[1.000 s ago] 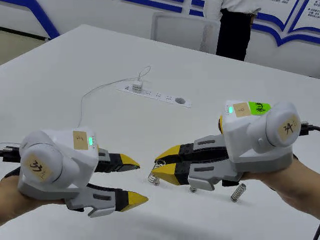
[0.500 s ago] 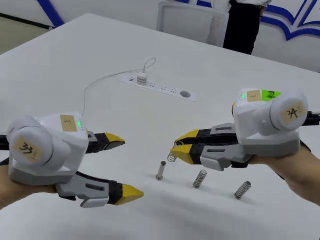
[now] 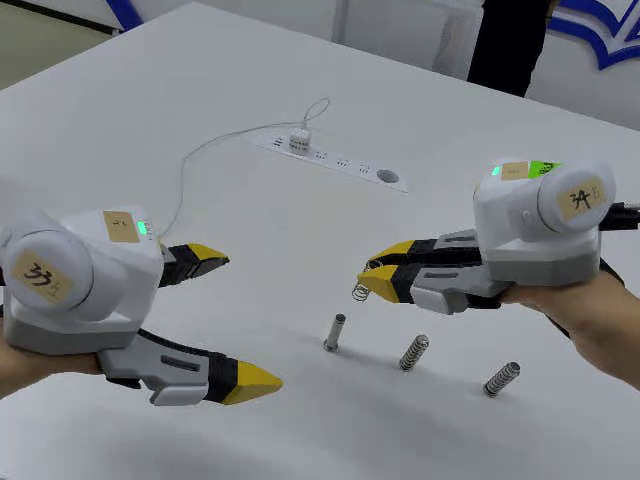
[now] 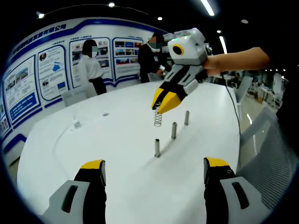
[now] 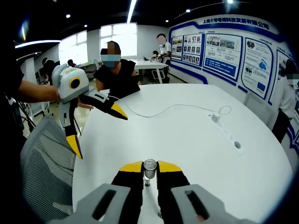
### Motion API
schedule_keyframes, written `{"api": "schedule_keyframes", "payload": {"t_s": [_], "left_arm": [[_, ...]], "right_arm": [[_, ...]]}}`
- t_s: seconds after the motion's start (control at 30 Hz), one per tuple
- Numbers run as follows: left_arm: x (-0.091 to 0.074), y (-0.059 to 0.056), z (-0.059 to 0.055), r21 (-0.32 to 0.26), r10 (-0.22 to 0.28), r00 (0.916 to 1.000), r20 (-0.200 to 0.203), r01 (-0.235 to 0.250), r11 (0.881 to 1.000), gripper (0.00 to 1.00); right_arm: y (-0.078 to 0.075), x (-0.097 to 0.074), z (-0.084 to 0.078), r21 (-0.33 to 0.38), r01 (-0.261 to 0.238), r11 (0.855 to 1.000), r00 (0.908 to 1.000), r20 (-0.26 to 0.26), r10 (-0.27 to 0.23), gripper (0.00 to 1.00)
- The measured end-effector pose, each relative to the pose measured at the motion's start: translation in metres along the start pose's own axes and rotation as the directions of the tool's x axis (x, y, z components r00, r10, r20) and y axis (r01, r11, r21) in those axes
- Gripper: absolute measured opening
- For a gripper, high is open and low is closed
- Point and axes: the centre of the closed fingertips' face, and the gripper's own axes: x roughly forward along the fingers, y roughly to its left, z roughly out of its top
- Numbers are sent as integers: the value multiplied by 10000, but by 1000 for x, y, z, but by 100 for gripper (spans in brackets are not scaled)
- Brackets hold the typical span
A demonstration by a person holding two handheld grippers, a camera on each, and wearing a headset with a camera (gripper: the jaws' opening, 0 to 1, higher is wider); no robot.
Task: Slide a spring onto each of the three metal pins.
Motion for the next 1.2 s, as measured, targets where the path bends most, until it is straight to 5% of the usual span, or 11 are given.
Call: {"api": "schedule_keyframes", "payload": {"t_s": [0.3,0.67,1.2], "left_arm": [[-2,-1,-6,-268,-61,10000,12,61,9996,100],[-3,10,-7,-350,359,9994,-22,-360,9987,100],[0,11,-12,-407,265,9996,-128,-270,9988,100]], "right_arm": [[2,16,-10,56,-165,9998,9995,-255,166,10],[6,26,-20,315,-314,9990,9985,-436,328,10],[9,34,-33,568,-362,9977,9955,-850,410,11]]}}
